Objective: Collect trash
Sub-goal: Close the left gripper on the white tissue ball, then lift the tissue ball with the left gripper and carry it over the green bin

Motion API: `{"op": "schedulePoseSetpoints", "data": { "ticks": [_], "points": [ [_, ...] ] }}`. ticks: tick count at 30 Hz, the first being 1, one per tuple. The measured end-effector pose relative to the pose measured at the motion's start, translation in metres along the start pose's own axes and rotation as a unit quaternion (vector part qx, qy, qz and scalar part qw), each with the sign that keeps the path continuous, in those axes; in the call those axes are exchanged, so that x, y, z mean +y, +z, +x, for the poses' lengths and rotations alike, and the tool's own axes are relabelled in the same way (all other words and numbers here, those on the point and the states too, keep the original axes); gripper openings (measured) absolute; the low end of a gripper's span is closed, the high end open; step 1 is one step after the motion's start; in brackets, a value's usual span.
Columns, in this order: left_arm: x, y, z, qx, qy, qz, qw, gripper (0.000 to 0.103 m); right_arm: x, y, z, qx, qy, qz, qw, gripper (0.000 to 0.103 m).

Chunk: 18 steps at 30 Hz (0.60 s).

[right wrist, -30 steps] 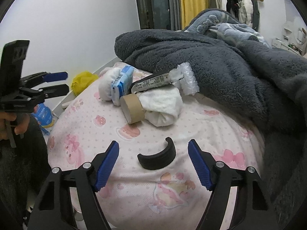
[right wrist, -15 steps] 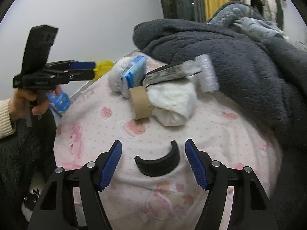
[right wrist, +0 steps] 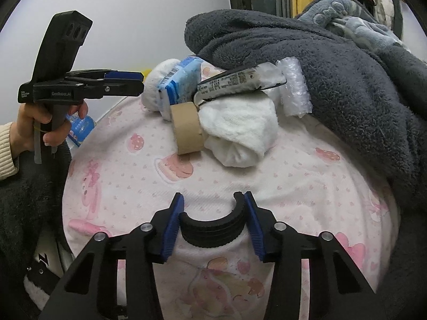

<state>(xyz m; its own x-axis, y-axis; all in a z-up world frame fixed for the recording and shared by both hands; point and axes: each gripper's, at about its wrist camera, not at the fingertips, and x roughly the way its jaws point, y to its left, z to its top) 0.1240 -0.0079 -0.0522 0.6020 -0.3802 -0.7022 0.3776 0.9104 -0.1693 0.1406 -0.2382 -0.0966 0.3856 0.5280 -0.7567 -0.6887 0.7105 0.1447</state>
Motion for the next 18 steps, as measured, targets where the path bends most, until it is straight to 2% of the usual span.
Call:
{"op": "schedulePoseSetpoints", "data": {
  "ticks": [8, 11, 13, 14, 15, 18],
  "points": [
    [0.004, 0.004, 0.009, 0.003, -0.017, -0.021, 0.9996, 0.08, -0.005, 0.006, -0.028, -0.062, 0.015, 0.03, 0.997, 0.046],
    [0.006, 0.007, 0.014, 0.008, -0.027, -0.035, 0.999, 0.079, -0.002, 0.01, -0.029, -0.071, 0.015, 0.033, 0.997, 0.046],
    [0.007, 0.008, 0.018, 0.012, -0.039, -0.044, 0.9982, 0.076, 0.0, 0.016, -0.031, -0.077, 0.015, 0.033, 0.996, 0.046],
    [0.008, 0.009, 0.02, 0.013, -0.041, -0.047, 0.998, 0.072, 0.001, 0.019, -0.034, -0.088, 0.021, 0.037, 0.995, 0.046],
    [0.008, 0.009, 0.022, 0.017, -0.043, -0.049, 0.9978, 0.063, 0.0, 0.022, -0.036, -0.093, 0.025, 0.039, 0.995, 0.045],
    [0.008, 0.01, 0.024, 0.021, -0.044, -0.049, 0.9976, 0.051, 0.002, 0.032, -0.039, -0.104, 0.026, 0.042, 0.993, 0.046]
  ]
}}
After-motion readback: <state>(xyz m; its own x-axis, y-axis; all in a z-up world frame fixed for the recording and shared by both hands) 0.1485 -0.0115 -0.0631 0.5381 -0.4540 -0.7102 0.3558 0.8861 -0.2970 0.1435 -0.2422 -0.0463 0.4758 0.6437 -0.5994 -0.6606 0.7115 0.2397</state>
